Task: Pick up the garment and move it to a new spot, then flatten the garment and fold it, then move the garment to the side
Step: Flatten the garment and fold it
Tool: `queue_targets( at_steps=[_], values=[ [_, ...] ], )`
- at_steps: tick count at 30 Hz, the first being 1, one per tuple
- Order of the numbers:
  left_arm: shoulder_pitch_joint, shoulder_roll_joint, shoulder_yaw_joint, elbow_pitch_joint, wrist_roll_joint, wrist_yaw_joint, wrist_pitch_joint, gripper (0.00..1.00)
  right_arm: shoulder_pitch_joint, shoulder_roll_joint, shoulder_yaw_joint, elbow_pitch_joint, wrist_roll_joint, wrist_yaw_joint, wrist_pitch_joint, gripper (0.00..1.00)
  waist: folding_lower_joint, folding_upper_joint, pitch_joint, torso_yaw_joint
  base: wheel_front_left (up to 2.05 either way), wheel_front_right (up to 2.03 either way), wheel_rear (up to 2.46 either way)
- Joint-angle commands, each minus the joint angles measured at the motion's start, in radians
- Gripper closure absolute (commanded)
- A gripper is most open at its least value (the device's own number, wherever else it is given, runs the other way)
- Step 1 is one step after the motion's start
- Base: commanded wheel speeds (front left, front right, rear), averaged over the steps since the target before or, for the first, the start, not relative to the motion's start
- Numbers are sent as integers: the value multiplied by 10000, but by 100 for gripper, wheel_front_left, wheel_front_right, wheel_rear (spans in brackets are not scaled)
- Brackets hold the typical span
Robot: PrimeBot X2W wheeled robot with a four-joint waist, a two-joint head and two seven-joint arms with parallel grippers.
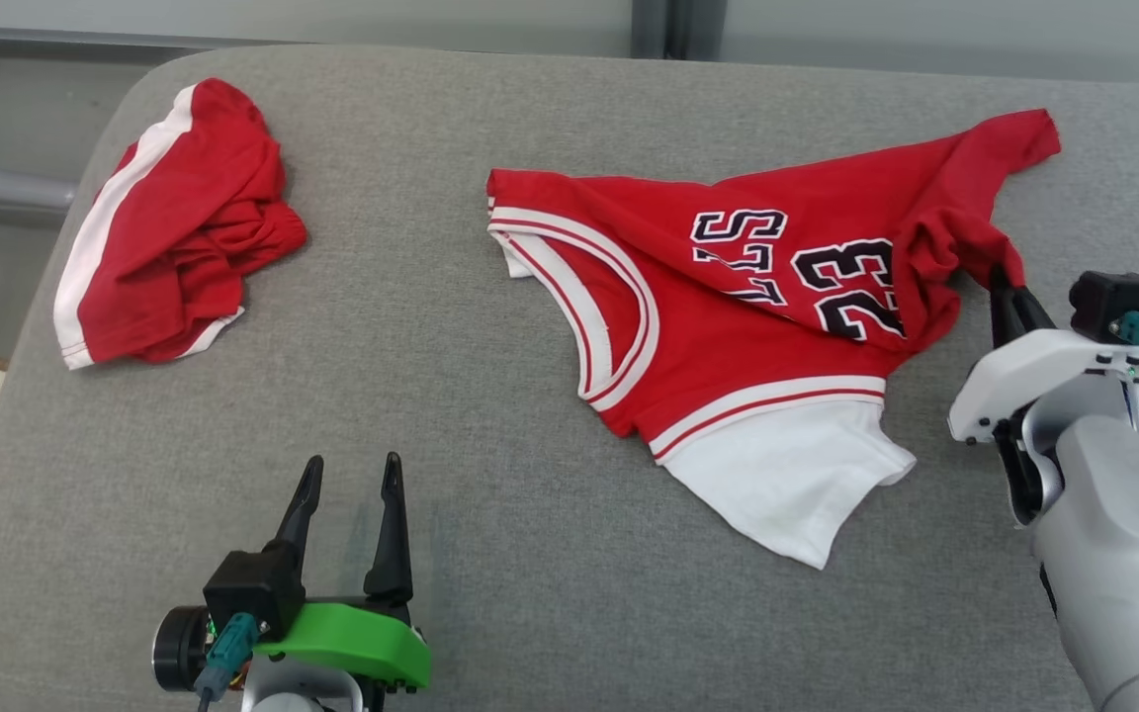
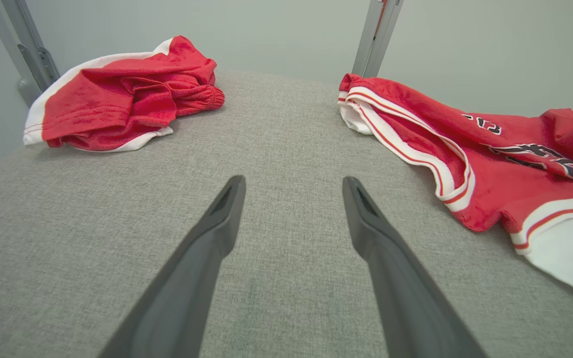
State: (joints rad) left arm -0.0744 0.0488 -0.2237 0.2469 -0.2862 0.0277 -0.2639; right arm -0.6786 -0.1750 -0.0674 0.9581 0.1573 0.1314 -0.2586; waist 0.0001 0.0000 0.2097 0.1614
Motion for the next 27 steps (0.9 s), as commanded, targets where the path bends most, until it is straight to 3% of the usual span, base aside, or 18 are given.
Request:
queue_targets(
  at_steps=[1, 9, 17, 18, 20, 21, 27],
  values=[
    [125, 29, 50, -29, 155, -12, -8, 0, 419, -120, -98, -274, 77, -13, 58, 100, -1, 0, -304, -521, 0, 0, 0],
    [228, 31, 108, -44, 146, -22, -8, 0, 2570, -563, -1353, -3008, -105, -13, 1323, 100, -1, 0, -456, -961, 0, 0, 0],
    [177, 31, 114, 34, 161, -96, -8, 0, 3915, -164, -2335, -4947, -875, -13, 2745, 97, -1, 0, -479, -1037, 0, 0, 0],
    [175, 31, 108, 46, 171, -93, -8, 0, 3982, -166, -2415, -5032, -1033, -15, 2804, 84, -1, 0, -490, -1046, 0, 0, 0],
    [189, 31, 94, 82, 204, -129, -8, 0, 4065, 44, -2659, -5183, -1248, -13, 2839, 35, -1, 0, -540, -1085, 0, 0, 0],
    [216, 31, 77, 107, 218, -151, -8, 0, 4130, 119, -2746, -5242, -1375, -13, 2847, 0, -1, 0, -585, -1111, 0, 0, 0],
    [395, 31, 11, 199, 190, -159, -8, 0, 4506, 446, -3189, -5835, -1627, -13, 2616, 0, -1, 0, -955, -1387, 0, 0, 0]
  ],
)
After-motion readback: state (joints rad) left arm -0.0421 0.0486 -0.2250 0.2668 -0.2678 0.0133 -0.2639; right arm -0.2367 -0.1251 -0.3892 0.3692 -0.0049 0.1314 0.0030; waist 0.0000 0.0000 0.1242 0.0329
